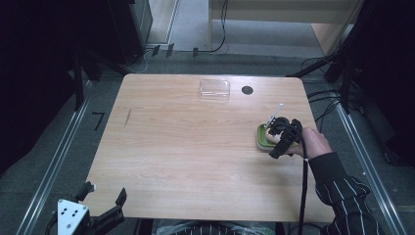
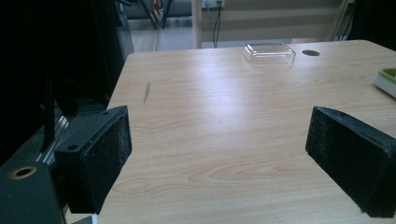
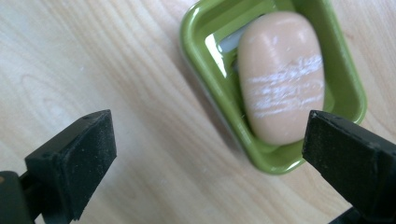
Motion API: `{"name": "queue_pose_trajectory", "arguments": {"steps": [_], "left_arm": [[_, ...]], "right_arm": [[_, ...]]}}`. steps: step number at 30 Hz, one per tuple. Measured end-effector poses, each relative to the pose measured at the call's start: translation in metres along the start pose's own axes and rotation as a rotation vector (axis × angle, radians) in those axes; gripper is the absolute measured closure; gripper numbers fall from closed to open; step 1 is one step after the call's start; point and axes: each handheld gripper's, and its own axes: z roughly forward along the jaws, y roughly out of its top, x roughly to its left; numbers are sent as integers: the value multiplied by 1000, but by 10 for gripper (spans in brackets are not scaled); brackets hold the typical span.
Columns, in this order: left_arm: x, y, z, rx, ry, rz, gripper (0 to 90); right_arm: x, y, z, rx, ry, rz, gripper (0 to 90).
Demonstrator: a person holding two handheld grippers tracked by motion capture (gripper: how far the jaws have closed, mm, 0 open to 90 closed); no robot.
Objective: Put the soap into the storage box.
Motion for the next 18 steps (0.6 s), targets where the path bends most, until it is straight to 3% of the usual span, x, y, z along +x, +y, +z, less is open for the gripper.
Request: {"name": "queue_pose_trajectory", "arguments": {"steps": [8, 18], "left_arm": [[0, 0, 1, -1, -5, -1, 72], [0, 1, 2, -2, -9, 0, 72]], "right_arm": [[20, -11, -4, 9, -16, 39, 35], [43, -31, -2, 21, -24, 51, 37]]}}
